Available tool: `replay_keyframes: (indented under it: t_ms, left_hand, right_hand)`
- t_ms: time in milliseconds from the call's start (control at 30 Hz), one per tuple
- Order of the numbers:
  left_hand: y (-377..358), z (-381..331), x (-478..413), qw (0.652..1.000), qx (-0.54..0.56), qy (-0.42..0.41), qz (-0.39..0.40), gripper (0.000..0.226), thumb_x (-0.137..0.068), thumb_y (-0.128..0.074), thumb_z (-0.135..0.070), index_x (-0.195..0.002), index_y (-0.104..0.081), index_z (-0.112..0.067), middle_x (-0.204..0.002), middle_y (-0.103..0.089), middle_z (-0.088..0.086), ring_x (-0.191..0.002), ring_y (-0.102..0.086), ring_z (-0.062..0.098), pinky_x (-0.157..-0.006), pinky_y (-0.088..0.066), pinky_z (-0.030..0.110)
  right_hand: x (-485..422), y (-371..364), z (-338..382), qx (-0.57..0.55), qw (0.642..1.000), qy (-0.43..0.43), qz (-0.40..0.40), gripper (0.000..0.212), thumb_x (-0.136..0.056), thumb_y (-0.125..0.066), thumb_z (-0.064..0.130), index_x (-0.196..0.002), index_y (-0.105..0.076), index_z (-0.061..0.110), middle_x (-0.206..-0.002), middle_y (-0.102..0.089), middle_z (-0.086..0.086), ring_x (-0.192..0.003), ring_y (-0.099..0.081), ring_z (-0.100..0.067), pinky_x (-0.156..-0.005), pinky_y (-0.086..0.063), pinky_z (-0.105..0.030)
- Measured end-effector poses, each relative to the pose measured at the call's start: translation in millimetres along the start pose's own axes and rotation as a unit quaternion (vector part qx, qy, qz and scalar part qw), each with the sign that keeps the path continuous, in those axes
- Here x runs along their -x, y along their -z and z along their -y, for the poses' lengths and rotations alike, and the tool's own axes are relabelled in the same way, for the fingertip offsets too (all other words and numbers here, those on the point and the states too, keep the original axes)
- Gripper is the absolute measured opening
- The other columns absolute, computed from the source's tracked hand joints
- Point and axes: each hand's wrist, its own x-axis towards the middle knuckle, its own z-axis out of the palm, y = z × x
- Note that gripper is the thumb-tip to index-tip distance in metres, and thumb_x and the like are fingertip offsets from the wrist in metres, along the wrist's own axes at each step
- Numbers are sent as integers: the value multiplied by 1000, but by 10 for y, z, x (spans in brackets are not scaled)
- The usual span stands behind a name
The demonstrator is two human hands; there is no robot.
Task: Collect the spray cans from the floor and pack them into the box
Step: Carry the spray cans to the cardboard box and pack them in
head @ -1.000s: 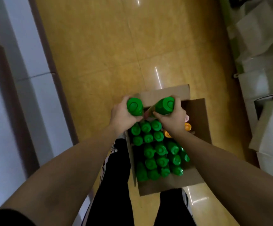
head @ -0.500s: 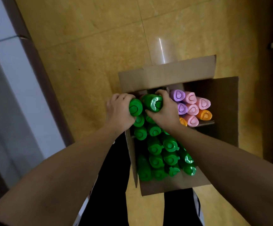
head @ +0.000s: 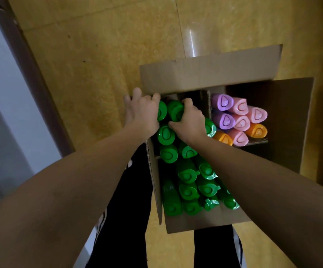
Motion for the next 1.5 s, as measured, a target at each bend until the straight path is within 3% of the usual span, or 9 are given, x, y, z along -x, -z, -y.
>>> replay_keyframes:
  t_ms: [300,533,833,1200,1500]
  left_hand:
    - [-48,96,22,999,-13,-49,-14,49,-69,-82,-47,-100,-59,-18,-94,-68,3,-117,-43,34,-107,-26,62]
    - [24,-48,22,998,-40,-36,32,62,-75,-76,-43,-130,-56,-22,-119,-64,1,-130,-34,36,-114,-13,69]
    - [33,43,2,997,-39,-48,54,93,-69,-76,-37,-150,-34,-21,-142,-51,3,-126,-35,34,-108,-28,58]
    - [16,20,223,1000,23,-20,5,90,-75,-72,-29,-152,-26,-24,-154,-32,6,-126,-32,35,-100,-36,49]
    - [200,-107,601,996,87,-2,-26,74,-88,-61,-22,-155,-30,-19,-160,-25,12,-142,-24,35,-113,-32,50]
  right_hand:
    - [36,-46,3,-29,999,-20,-22,65,-75,-82,23,-129,-48,10,-119,-62,-16,-108,-59,-34,-81,-42,-33]
    - [21,116,-39,0,1000,13,-19,76,-77,-78,21,-143,-42,11,-128,-61,-17,-118,-56,-35,-93,-42,-36]
    - [84,104,-131,14,998,56,-20,86,-77,-82,29,-150,-39,11,-139,-56,-13,-129,-50,-32,-104,-38,-34]
    - [236,135,-71,21,996,73,-46,89,-76,-81,29,-152,-37,10,-148,-45,-11,-137,-40,-31,-113,-31,-34]
    - [584,573,-213,89,990,88,-66,92,-73,-77,31,-154,-35,18,-154,-40,-10,-141,-33,-34,-116,-31,-48]
